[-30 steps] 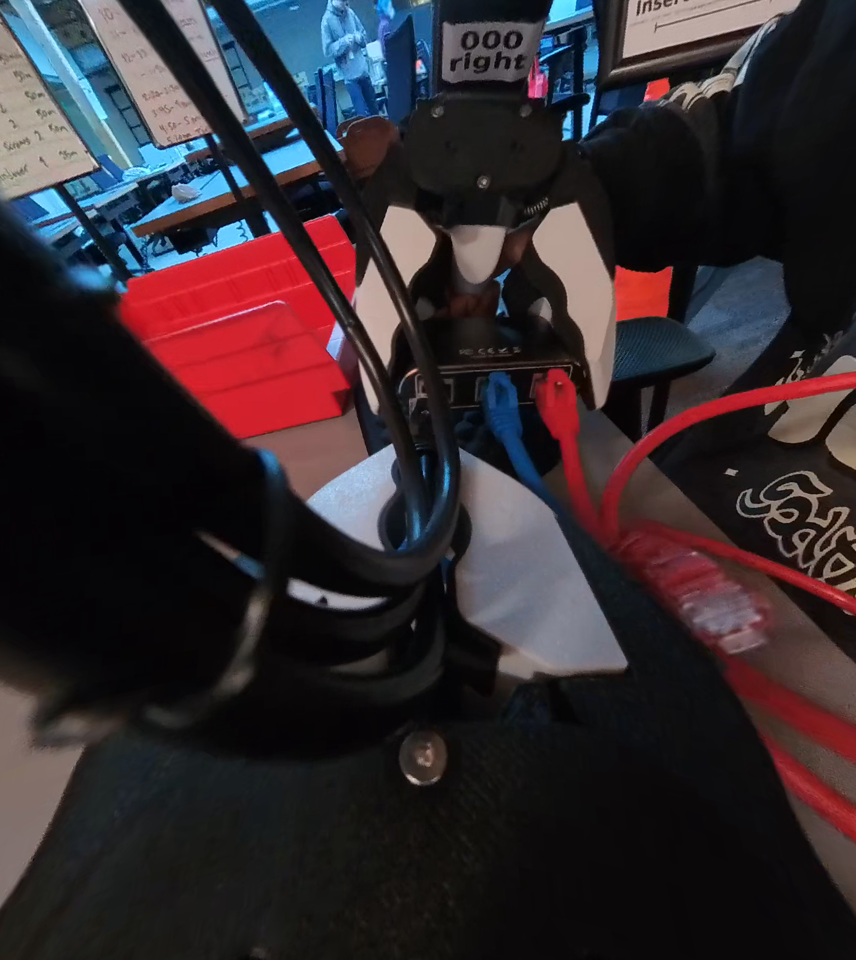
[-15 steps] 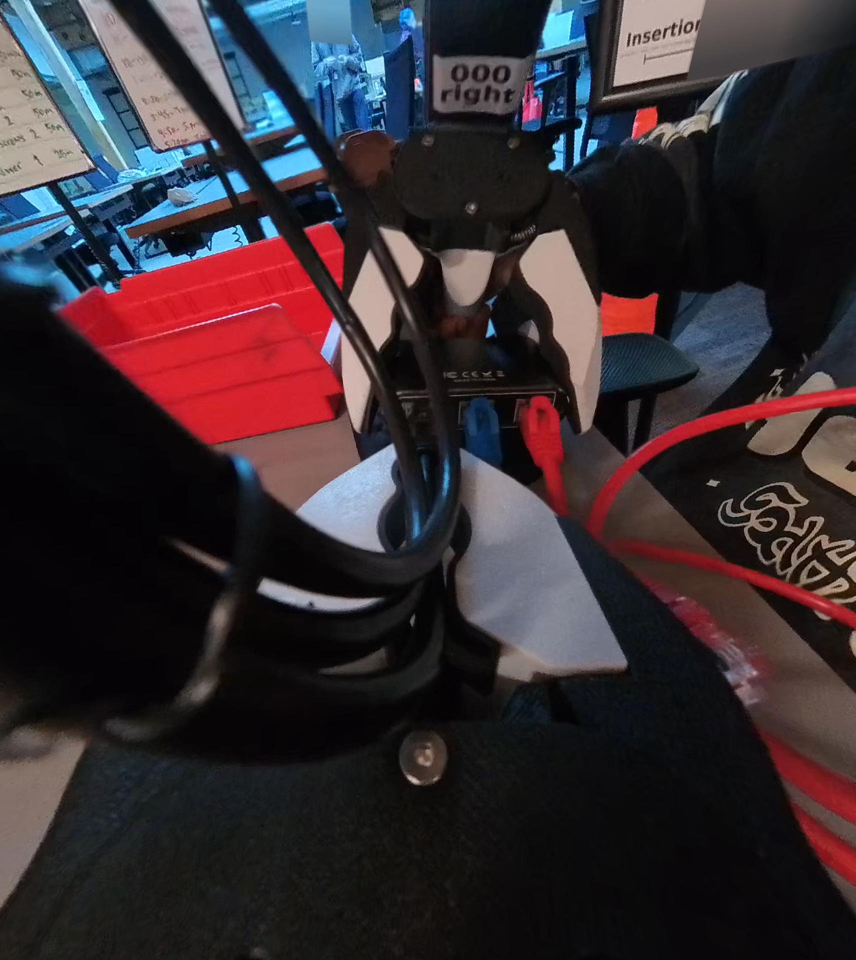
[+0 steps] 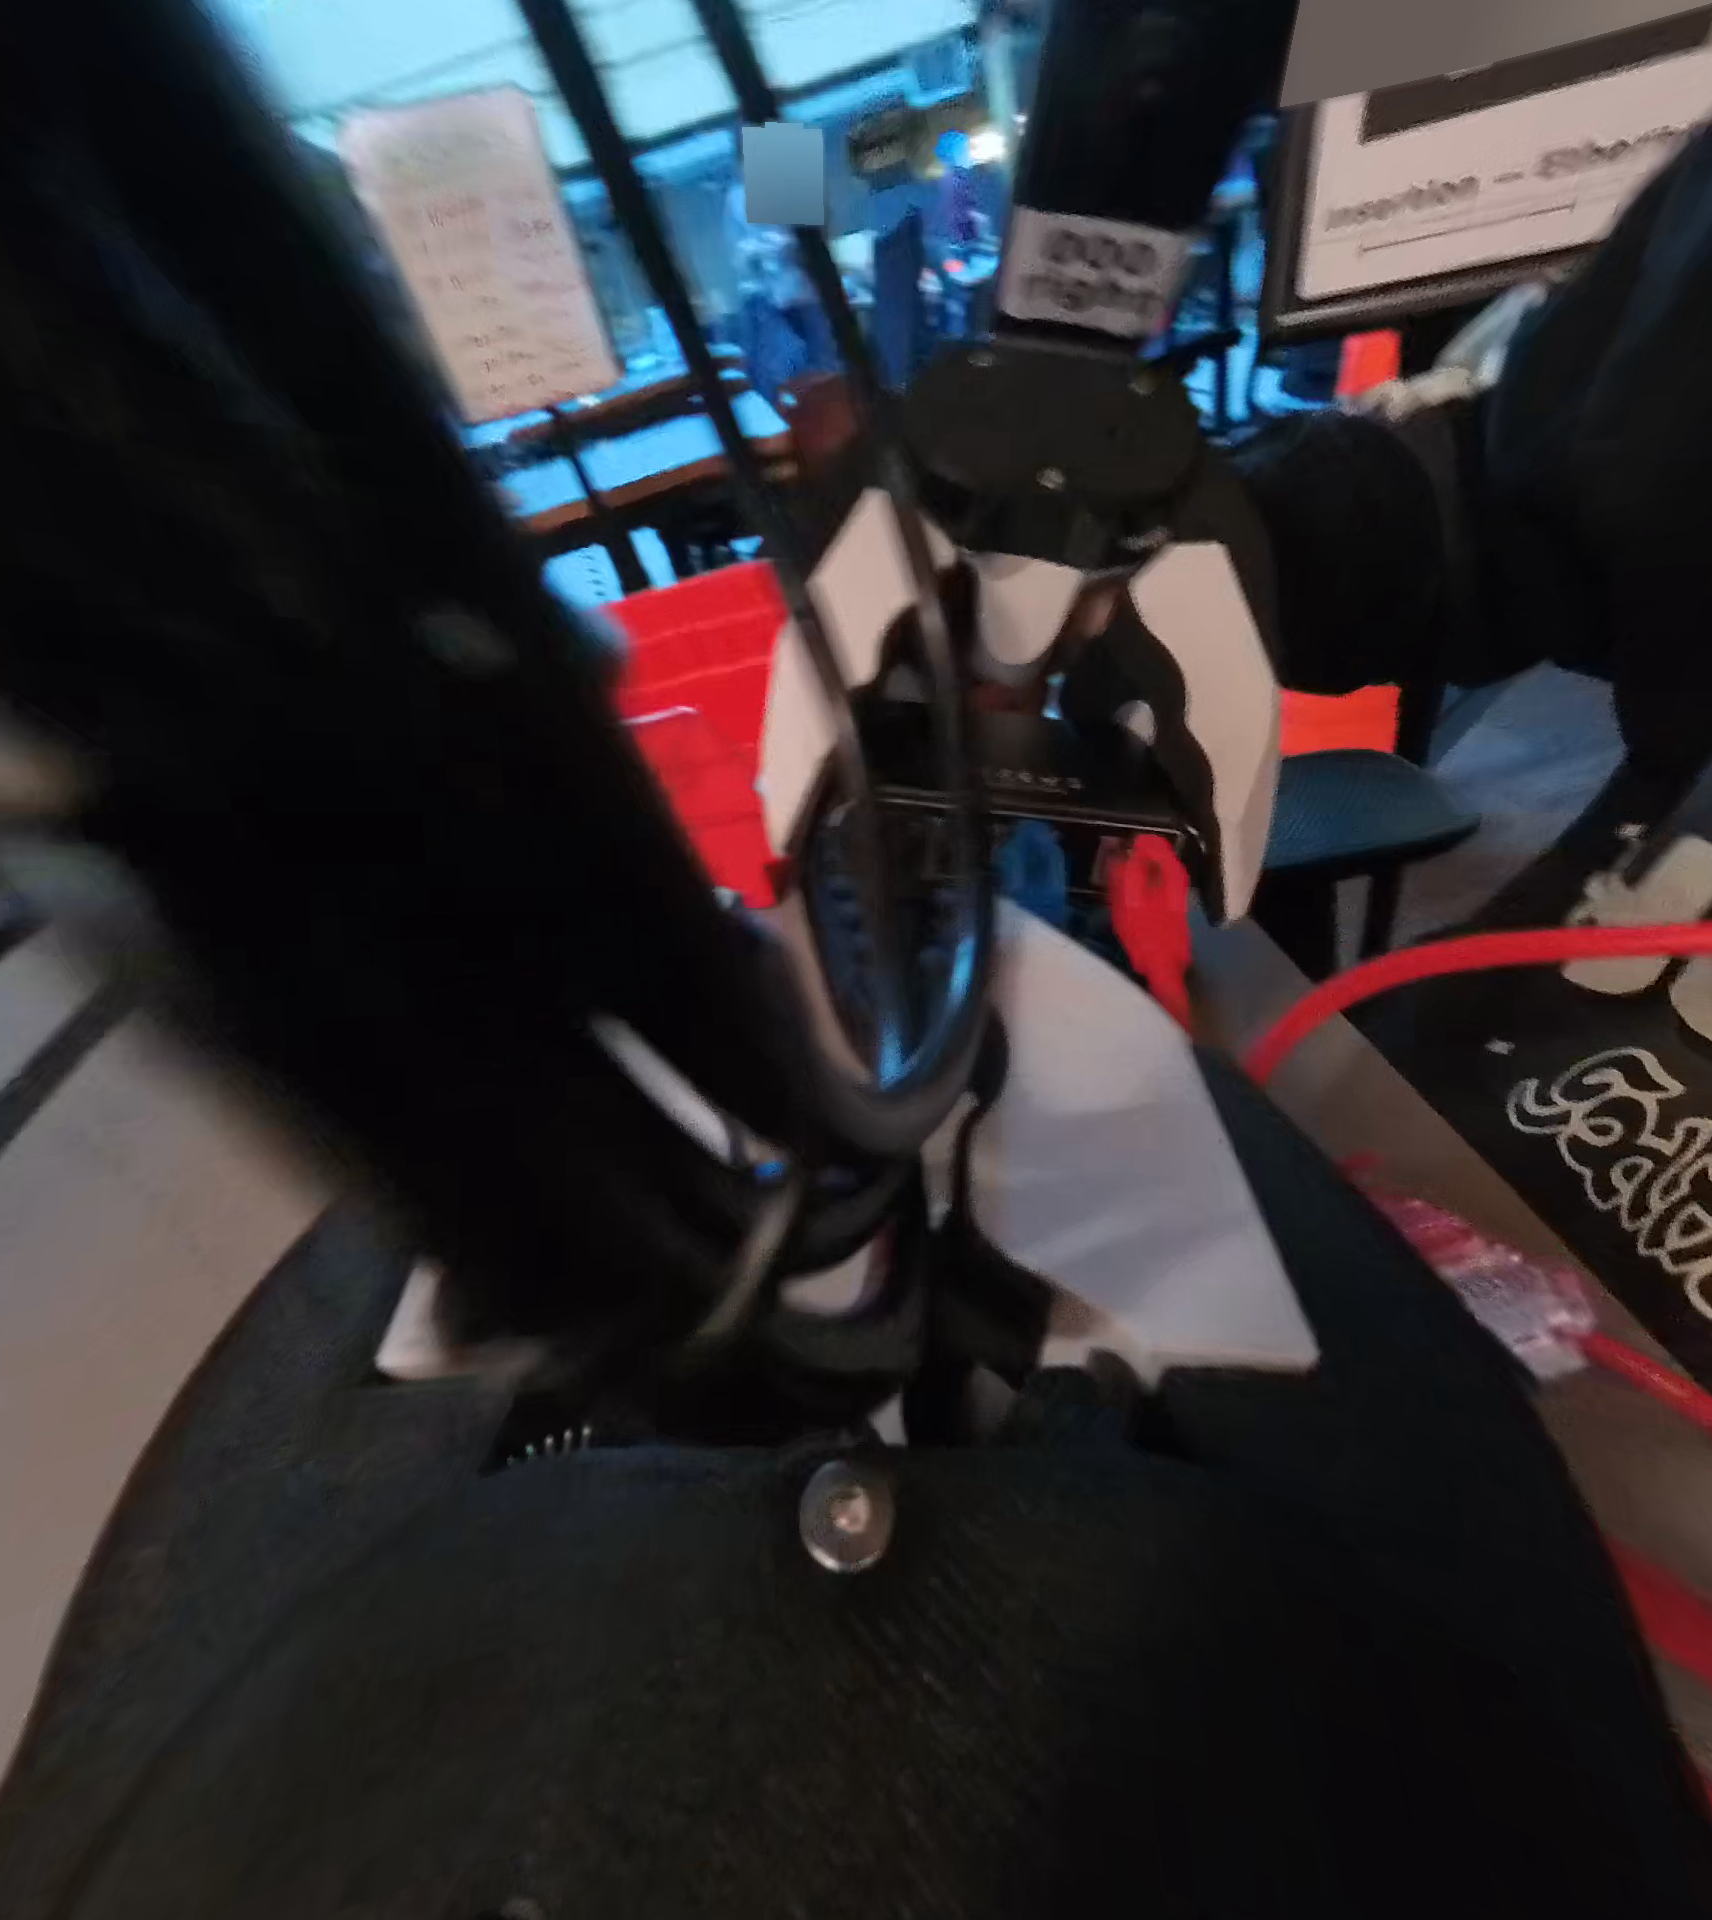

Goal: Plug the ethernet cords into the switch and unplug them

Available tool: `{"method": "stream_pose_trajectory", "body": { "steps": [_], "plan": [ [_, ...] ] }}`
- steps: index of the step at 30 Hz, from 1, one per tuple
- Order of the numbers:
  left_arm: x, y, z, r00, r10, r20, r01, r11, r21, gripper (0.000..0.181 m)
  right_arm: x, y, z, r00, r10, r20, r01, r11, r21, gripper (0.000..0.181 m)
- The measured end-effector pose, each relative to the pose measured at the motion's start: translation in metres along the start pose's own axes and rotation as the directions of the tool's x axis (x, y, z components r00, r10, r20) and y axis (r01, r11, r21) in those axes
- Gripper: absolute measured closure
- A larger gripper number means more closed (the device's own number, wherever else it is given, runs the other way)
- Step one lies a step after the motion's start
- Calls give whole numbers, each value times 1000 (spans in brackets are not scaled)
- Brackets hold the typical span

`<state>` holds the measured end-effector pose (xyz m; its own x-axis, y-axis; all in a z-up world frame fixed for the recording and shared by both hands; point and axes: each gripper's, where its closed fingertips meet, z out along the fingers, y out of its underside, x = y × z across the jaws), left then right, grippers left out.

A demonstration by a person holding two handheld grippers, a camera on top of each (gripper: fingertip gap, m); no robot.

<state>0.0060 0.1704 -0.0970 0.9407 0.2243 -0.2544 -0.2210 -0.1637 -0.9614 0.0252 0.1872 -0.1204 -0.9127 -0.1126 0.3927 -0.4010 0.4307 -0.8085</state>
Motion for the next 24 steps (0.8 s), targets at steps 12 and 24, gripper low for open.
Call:
{"method": "stream_pose_trajectory", "body": {
  "steps": [12,24],
  "plan": [
    [-48,-81,-168,768,118,630,-282,945,168,126,68,-46,-36,737,-547,-398,482,837,-259,90],
    [0,-63,-247,497,-240,834,-365,814,452,145,154,-96,-147,375,-292,-880,394,909,-134,89]
  ]
}}
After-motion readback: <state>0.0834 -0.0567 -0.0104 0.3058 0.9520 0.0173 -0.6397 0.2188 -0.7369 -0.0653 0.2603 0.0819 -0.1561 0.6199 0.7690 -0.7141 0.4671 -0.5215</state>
